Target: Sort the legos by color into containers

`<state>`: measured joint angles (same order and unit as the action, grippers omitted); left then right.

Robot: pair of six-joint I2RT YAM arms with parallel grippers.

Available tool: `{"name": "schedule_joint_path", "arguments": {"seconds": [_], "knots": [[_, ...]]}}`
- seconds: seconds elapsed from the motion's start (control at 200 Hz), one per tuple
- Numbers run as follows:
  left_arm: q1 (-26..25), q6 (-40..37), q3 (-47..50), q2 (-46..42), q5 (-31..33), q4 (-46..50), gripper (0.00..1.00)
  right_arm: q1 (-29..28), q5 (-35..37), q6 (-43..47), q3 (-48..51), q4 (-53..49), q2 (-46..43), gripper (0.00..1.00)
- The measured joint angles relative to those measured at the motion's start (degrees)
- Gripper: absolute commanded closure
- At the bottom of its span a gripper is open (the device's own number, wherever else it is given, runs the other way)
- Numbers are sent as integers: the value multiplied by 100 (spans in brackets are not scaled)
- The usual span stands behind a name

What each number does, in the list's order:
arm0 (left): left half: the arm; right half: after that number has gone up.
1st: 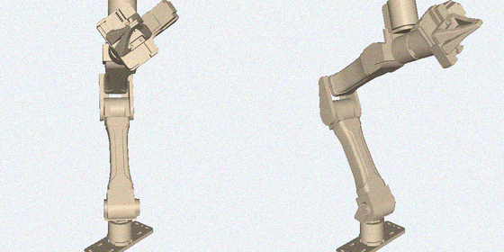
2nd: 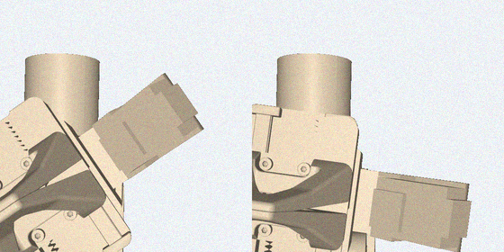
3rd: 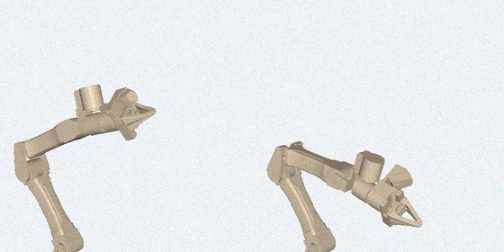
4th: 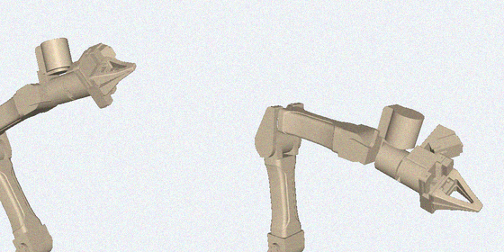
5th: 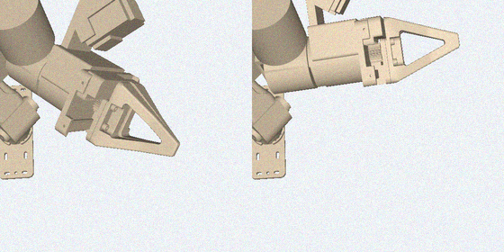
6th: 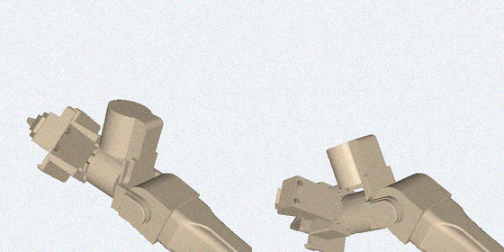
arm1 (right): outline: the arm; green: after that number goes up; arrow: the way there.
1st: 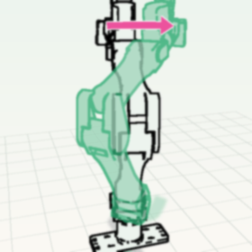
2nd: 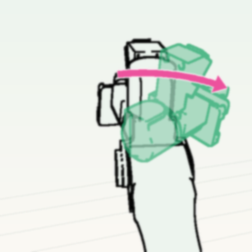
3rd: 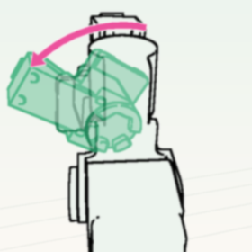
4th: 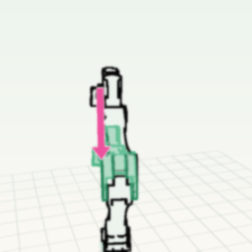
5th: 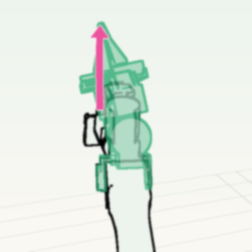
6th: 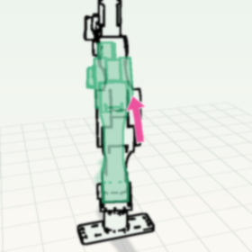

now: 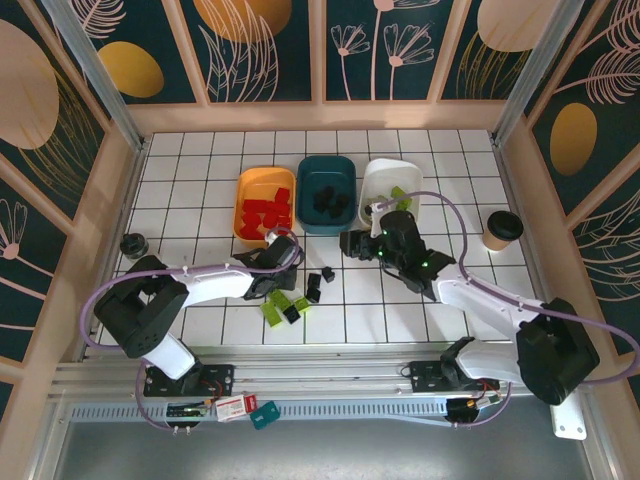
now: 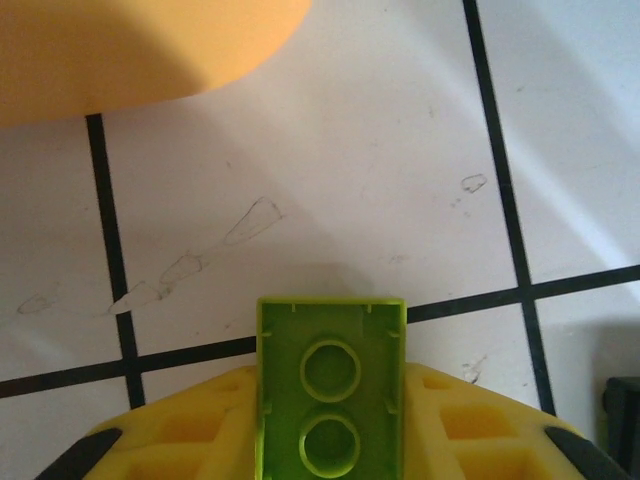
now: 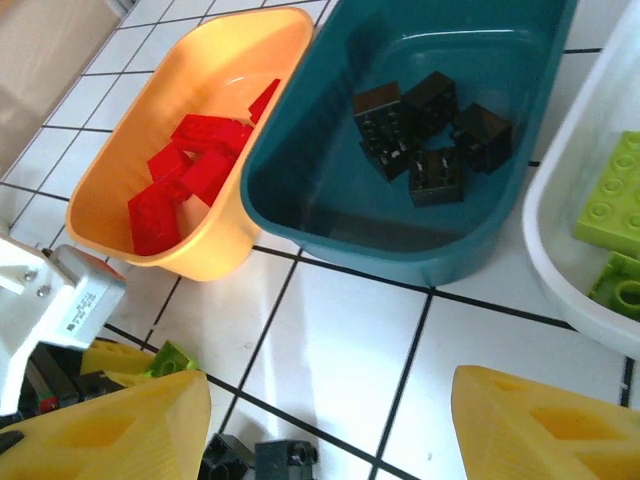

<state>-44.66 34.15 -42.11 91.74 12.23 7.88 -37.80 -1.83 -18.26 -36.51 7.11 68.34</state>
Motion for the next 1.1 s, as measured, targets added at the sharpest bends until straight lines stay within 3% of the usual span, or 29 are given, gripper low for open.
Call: {"name": "schedule_joint_path", "arguments": {"seconds": [0.175,0.375,0.786,0.836,0.961,1.101], "knots": [[-35,-13,-505,13,-155,28,73,39,188,-129,361,-70,-592,35],[-35,-166,-2177,330,-310,55,73,70,549,-339,752,-175,-1523,35],[-35,-308,-6050,3375,-1211,22,72,74,957,-505,866,-726,-2227,34],[-35,-306,-6470,3729,-1316,50,68,74,955,-509,866,-791,-2258,34],[-35,-219,-7434,4487,-1526,208,49,74,949,-529,866,-901,-2286,32],[-35,-146,-7844,4739,-1631,337,29,74,925,-575,874,-994,-2286,31]]}}
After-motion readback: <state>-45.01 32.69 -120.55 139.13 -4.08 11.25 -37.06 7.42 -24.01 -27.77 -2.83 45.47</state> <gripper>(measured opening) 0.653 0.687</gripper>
